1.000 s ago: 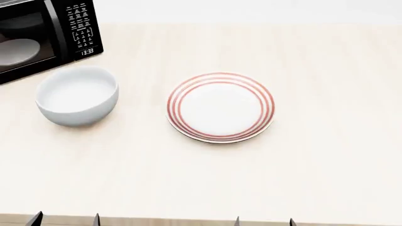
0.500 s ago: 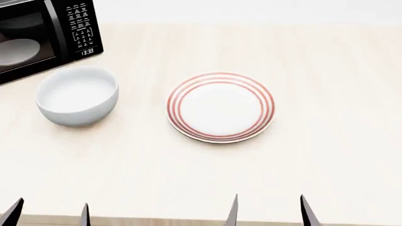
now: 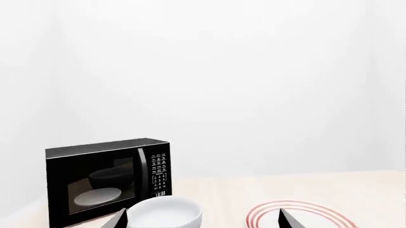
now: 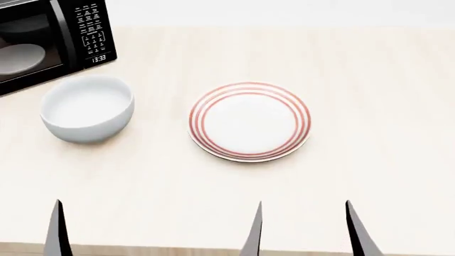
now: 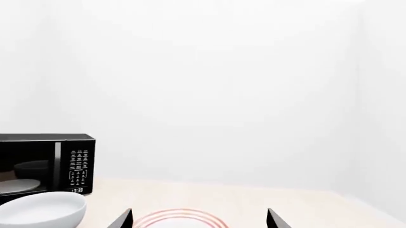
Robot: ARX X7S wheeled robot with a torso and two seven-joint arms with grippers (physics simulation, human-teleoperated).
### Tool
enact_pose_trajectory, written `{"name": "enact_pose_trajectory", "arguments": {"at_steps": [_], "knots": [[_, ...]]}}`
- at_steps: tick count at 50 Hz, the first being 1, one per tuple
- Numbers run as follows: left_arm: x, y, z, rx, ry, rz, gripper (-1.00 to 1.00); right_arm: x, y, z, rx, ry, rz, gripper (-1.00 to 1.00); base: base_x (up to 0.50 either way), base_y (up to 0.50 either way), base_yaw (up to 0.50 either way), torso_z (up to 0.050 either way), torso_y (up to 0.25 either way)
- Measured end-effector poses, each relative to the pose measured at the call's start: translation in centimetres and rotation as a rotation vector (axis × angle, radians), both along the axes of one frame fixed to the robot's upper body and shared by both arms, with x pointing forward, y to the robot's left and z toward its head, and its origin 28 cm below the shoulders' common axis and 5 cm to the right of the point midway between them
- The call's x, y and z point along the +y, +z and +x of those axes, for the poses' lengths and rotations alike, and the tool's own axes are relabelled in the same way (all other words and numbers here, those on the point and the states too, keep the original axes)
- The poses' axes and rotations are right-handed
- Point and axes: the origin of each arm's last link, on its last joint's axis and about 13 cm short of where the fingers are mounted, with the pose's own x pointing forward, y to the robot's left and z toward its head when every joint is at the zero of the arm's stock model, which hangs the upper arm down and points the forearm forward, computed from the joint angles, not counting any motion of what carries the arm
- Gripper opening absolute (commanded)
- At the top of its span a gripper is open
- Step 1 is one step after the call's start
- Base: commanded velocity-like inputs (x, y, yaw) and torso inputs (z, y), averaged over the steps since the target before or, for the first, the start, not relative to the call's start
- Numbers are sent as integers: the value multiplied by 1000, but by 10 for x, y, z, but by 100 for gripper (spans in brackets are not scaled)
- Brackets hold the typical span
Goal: Pick up the white bowl and put it on the plate.
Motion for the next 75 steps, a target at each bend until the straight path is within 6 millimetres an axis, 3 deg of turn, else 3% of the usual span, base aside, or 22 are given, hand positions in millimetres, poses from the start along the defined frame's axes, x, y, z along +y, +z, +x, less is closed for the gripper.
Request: {"name": "enact_pose_trajectory", "arguments": {"at_steps": [46,59,68,75], "knots": [[-2,13,-8,-39,-4,4,100,0,5,-3,-27,7,10,100,477,0,0,0,0],[-2,16,-10,-27,6,14,100,0,5,-3,-31,3,6,100,16,0,0,0,1],[0,27,-13,-24,20,15,100,0,6,-3,-31,2,2,100,0,0,0,0,0],[1,52,-14,-127,-53,2,100,0,6,-3,-30,1,-2,100,0,0,0,0,0]]}}
